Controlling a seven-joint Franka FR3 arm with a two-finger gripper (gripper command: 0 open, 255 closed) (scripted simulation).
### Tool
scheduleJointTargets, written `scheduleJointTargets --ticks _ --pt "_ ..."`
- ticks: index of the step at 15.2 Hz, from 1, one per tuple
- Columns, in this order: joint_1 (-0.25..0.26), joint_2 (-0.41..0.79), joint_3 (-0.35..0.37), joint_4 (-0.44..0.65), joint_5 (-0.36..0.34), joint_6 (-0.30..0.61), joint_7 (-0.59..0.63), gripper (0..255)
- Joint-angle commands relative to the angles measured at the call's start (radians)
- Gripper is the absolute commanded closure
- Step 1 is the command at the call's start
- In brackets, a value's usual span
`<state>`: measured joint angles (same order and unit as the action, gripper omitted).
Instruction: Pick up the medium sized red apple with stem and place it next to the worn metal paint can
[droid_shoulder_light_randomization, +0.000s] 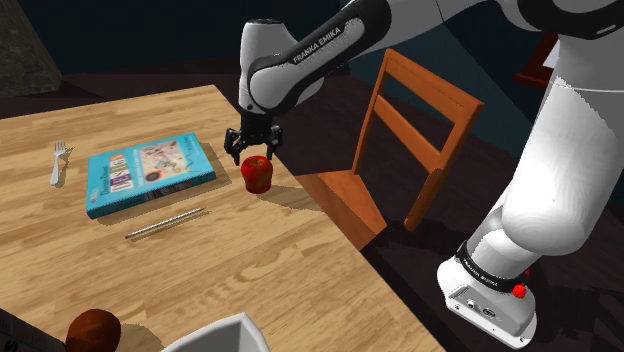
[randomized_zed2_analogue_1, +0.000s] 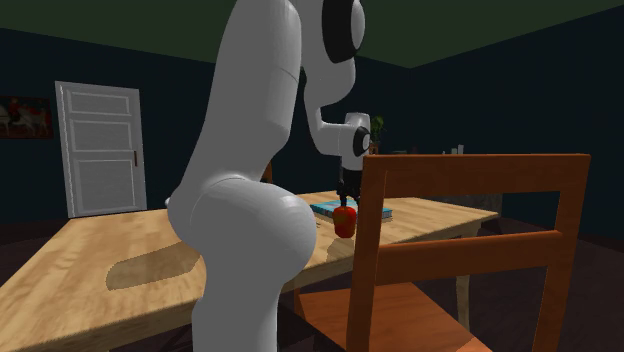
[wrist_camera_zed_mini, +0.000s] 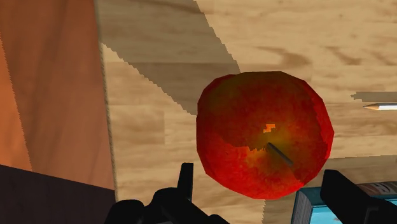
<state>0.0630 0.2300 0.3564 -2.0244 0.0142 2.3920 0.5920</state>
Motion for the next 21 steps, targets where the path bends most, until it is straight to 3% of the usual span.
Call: scheduleJointTargets --ticks 1,5,6,15,21 --pt "0.001 0.002 0.000 0.000 -0.001 0.002 0.001 0" --pt "0.000 0.002 0.000 0.000 -0.001 0.002 0.001 0" --pt "0.000 0.002 0.000 0.000 -0.001 0.002 0.001 255" --pt "0.001 0.002 0.000 0.000 -0.001 0.002 0.001 255" --pt "-0.005 -0.040 0.005 0.032 0.016 -0.070 -0.006 255"
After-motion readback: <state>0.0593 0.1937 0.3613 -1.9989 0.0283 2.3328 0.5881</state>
